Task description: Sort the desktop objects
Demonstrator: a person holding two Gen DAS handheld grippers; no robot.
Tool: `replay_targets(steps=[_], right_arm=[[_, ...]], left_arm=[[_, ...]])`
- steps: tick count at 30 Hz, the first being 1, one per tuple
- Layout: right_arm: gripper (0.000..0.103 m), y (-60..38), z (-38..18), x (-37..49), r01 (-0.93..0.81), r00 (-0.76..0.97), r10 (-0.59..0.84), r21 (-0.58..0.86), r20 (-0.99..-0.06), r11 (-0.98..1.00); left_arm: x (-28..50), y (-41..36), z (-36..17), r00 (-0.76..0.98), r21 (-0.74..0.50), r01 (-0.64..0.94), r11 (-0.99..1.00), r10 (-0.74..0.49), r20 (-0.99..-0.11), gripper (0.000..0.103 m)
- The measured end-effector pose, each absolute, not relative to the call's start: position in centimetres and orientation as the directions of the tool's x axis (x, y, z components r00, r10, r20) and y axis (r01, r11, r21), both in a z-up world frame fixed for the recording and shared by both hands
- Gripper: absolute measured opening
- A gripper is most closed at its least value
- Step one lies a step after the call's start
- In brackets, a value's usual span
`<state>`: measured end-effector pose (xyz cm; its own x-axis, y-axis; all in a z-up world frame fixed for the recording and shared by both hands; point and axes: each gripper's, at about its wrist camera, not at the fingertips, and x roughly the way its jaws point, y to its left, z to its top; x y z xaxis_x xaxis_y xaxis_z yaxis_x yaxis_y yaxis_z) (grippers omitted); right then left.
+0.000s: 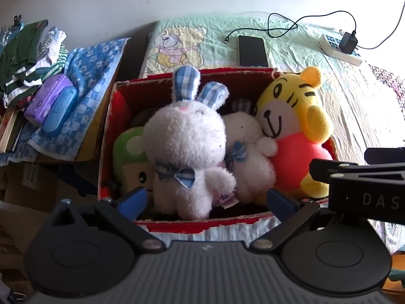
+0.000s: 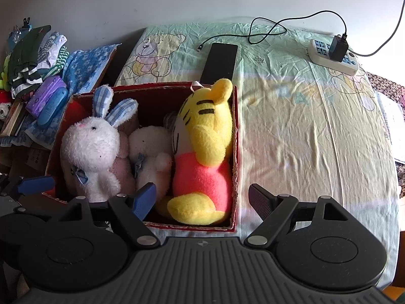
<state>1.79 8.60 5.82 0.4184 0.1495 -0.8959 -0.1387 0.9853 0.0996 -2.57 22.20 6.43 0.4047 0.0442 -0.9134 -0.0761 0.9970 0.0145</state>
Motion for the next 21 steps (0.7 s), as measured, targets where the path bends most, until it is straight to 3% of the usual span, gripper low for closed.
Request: replay_targets(steps=[21], right_arm=[[0.082,10.5,5.6,2.2,-0.16,0.415,0.173,0.115,-0.893,0.98]], left_arm=[[-2.4,23.6,5.7,0.427,-0.067,-0.046,0.997,-0.041,-0.903,0.099]])
